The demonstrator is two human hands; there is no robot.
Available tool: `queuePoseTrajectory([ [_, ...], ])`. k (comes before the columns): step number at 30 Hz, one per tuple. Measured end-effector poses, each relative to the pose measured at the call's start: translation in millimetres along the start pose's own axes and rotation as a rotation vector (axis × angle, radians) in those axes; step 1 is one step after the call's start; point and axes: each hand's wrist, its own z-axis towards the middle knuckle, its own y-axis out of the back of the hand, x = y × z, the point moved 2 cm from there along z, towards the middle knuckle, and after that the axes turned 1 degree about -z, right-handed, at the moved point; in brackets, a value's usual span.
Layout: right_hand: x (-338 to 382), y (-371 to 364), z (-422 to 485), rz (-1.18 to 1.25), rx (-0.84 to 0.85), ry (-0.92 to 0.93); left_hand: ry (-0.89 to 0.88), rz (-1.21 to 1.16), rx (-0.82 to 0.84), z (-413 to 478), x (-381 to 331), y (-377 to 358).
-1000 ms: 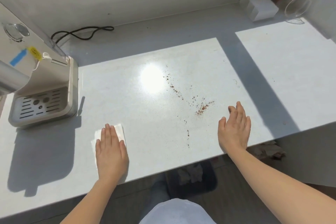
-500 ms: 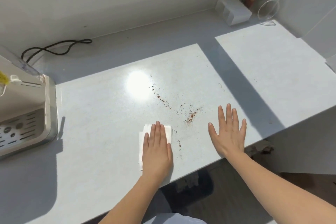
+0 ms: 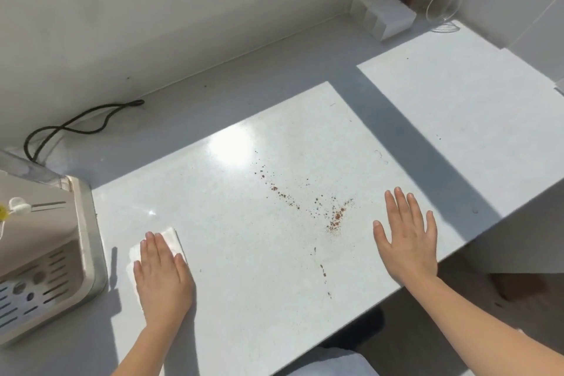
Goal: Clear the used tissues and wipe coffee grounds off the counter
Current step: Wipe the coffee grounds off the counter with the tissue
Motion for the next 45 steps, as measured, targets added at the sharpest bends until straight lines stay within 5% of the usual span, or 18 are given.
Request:
queuePoseTrajectory([
  [4, 1.7, 0.6, 1.4, 0.009, 0.005, -0.011, 0.055, -0.014, -0.002, 9.3, -31.0, -4.3],
  [9, 4.8, 1.7, -0.1, -0.014, 0.02, -0.029, -0.406, -0.059, 0.089, -20.0, -126.9, -38.0],
  [13, 8.0, 2.4, 3.9, 0.005, 0.025, -0.068, -0.632, 0.045, 0.166, -31.9, -125.9, -41.7],
  [20, 9.9, -1.2, 1.8, 0.037, -0.028, -0.104, -0.174, -0.008, 0.05, 48.8, -9.7, 5.7],
  [25, 11.2, 0.4, 1.9, 0.036, -0.024, -0.102, 0.035, -0.021, -0.025, 95.9, -17.0, 8.2],
  [45, 11.6, 0.7, 5.3, -0.035, 0.009, -0.111, -0.984, 0.207, 0.24, 172.8, -164.0, -28.0],
])
